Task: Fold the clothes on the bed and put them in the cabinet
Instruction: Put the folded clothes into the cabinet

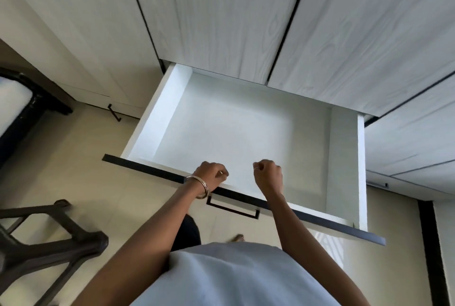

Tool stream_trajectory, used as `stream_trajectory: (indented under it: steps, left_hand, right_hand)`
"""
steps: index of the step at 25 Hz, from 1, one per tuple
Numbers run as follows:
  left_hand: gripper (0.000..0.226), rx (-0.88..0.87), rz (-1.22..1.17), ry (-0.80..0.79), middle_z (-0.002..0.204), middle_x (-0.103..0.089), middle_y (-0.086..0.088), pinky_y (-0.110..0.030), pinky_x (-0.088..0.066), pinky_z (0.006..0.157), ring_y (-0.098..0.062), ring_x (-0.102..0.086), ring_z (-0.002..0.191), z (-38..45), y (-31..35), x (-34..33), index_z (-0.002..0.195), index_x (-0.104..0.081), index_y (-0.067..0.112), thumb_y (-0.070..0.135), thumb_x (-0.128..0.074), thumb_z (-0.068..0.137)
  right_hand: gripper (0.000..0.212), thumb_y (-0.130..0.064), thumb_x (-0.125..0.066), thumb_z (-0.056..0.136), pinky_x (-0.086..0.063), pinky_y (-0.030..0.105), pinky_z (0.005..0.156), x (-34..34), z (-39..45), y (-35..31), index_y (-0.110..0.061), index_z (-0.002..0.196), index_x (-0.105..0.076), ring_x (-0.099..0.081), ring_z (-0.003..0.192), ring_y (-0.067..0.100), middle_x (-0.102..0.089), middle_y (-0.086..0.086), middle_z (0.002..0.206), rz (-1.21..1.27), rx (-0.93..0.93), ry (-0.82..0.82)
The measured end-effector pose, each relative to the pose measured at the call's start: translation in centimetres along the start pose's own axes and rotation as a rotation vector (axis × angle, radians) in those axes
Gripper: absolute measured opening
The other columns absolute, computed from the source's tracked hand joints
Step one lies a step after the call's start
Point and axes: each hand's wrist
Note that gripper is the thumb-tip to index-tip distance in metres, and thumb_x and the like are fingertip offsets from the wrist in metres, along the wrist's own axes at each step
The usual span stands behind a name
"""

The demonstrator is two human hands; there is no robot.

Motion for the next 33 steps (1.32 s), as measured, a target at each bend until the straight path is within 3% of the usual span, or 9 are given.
stream_trajectory:
  steps: [3,6,11,13,16,22,24,28,33]
  left_hand:
    - [0.015,-0.016,-0.154,0.192,0.092,-0.074,-0.005,-0.034,-0.055,0.084,-0.020,-0.069,0.085,0.0,-3.4,6.6,0.100,-0.073,0.019,0.018,-0.062,0.089]
    - [0.014,-0.011,-0.339,0.412,0.082,-0.074,-0.005,-0.035,-0.058,0.077,-0.020,-0.070,0.073,-0.3,-8.4,14.5,0.095,-0.074,0.015,0.012,-0.062,0.089]
    - [0.015,0.089,-0.650,0.838,0.073,-0.068,-0.009,-0.012,-0.051,0.058,0.003,-0.061,0.052,-4.8,-21.6,29.3,0.095,-0.069,-0.003,-0.005,-0.054,0.091]
    - [0.019,0.160,-0.725,1.021,0.072,-0.067,-0.007,-0.015,-0.053,0.060,0.001,-0.062,0.052,-7.5,-27.0,34.3,0.097,-0.069,0.003,-0.006,-0.055,0.090]
    - [0.020,0.323,-0.875,1.230,0.075,-0.069,-0.010,-0.029,-0.056,0.066,-0.016,-0.066,0.060,-12.1,-36.1,41.0,0.099,-0.067,0.009,-0.004,-0.057,0.089]
    - [0.018,0.599,-1.049,1.346,0.078,-0.073,-0.010,-0.033,-0.056,0.069,-0.024,-0.067,0.064,-16.1,-50.4,47.4,0.092,-0.067,0.015,0.001,-0.059,0.086]
    - [0.018,0.682,-1.105,1.380,0.076,-0.073,-0.009,-0.036,-0.058,0.071,-0.023,-0.067,0.062,-16.2,-56.2,49.4,0.091,-0.068,0.014,0.000,-0.058,0.085]
    - [0.015,0.894,-1.243,1.427,0.080,-0.071,-0.012,-0.020,-0.047,0.046,-0.019,-0.061,0.057,-16.7,-66.1,53.9,0.093,-0.067,0.010,0.001,-0.055,0.089]
    - [0.012,1.039,-1.383,1.451,0.078,-0.071,-0.009,-0.021,-0.040,0.047,-0.018,-0.060,0.054,-18.0,-76.2,59.3,0.094,-0.067,0.012,0.010,-0.055,0.092]
  right_hand:
    - [0.021,-0.012,-0.047,0.078,-0.057,0.043,0.073,-1.9,0.5,-7.8,-0.008,0.076,-0.067,-0.068,0.079,0.030,-0.071,0.005,0.077,0.219,0.158,-0.069]
    - [0.023,-0.002,-0.050,0.081,-0.058,0.044,0.076,-5.3,1.4,-17.4,-0.011,0.080,-0.071,-0.070,0.077,0.019,-0.070,-0.001,0.075,0.286,0.317,-0.125]
    - [0.023,-0.001,-0.052,0.088,-0.055,0.034,0.081,-15.8,-0.1,-38.2,-0.014,0.089,-0.071,-0.066,0.079,0.018,-0.069,-0.003,0.078,0.337,0.557,-0.175]
    - [0.014,-0.009,-0.058,0.093,-0.050,0.025,0.077,-19.9,-1.4,-45.5,-0.012,0.096,-0.071,-0.063,0.077,0.015,-0.068,0.000,0.083,0.350,0.652,-0.176]
    - [0.012,-0.018,-0.062,0.095,-0.045,0.018,0.072,-26.8,-4.2,-55.6,-0.013,0.103,-0.070,-0.062,0.075,0.011,-0.069,0.000,0.085,0.366,0.767,-0.264]
    - [0.014,-0.022,-0.061,0.096,-0.048,0.014,0.073,-39.5,-5.2,-68.6,-0.016,0.106,-0.068,-0.063,0.080,0.010,-0.068,-0.004,0.088,0.320,0.864,-0.483]
    - [0.012,-0.022,-0.060,0.096,-0.052,0.021,0.073,-45.2,-5.0,-73.2,-0.017,0.104,-0.068,-0.064,0.081,0.012,-0.068,-0.003,0.087,0.278,0.866,-0.582]
    - [0.010,-0.031,-0.058,0.093,-0.052,0.035,0.066,-56.4,-5.1,-82.1,-0.027,0.086,-0.065,-0.064,0.071,0.020,-0.069,0.002,0.079,0.105,0.851,-0.780]
    - [0.016,-0.034,-0.057,0.098,-0.045,0.020,0.052,-65.8,-7.8,-92.1,-0.018,0.097,-0.062,-0.061,0.067,0.013,-0.066,-0.001,0.079,-0.140,0.822,-0.992]
Point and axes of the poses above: each hand's wrist, its own z-axis towards the middle knuckle, its own x-axis out of the back of the hand, y = z × x
